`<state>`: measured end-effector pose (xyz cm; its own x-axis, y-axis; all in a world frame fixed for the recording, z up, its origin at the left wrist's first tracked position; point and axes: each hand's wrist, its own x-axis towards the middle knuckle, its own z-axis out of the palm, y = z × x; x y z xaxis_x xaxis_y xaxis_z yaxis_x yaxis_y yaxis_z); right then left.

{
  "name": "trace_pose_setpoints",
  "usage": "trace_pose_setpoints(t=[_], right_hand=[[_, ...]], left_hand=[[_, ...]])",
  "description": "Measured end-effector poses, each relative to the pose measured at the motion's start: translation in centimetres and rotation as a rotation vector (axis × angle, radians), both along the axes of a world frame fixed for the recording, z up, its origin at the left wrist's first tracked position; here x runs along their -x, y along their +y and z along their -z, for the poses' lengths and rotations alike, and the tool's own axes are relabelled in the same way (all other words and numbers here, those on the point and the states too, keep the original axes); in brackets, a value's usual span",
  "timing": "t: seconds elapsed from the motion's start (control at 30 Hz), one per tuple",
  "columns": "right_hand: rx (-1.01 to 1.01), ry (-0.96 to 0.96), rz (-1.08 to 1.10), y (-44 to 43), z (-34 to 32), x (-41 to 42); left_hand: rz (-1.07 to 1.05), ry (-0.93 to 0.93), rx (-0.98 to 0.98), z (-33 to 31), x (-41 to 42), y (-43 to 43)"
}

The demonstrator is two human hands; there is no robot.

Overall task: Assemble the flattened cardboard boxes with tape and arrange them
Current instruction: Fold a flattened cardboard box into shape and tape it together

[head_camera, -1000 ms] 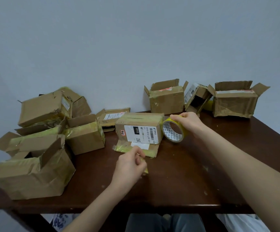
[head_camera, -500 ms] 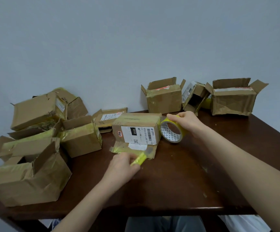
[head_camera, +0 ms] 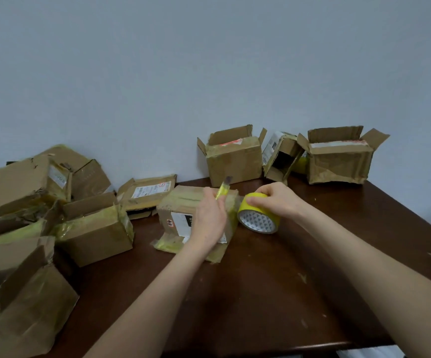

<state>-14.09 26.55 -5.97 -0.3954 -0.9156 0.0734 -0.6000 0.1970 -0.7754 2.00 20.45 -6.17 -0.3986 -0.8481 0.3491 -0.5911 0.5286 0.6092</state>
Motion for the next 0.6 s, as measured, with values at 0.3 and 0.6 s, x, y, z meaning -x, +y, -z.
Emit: trace_pose_setpoints(t=[0.3, 0.6], right_hand=[[-0.147, 0.380, 0.136, 0.3, -0.3, -0.8], [-0.220, 0.427, 0.219, 0.3, -0.5, -2.0]], left_hand=[[0.001, -0.020, 0.044, 0.5, -0.3, -0.5], [0.023, -0.006, -0.028, 0.1, -1.2, -1.3]])
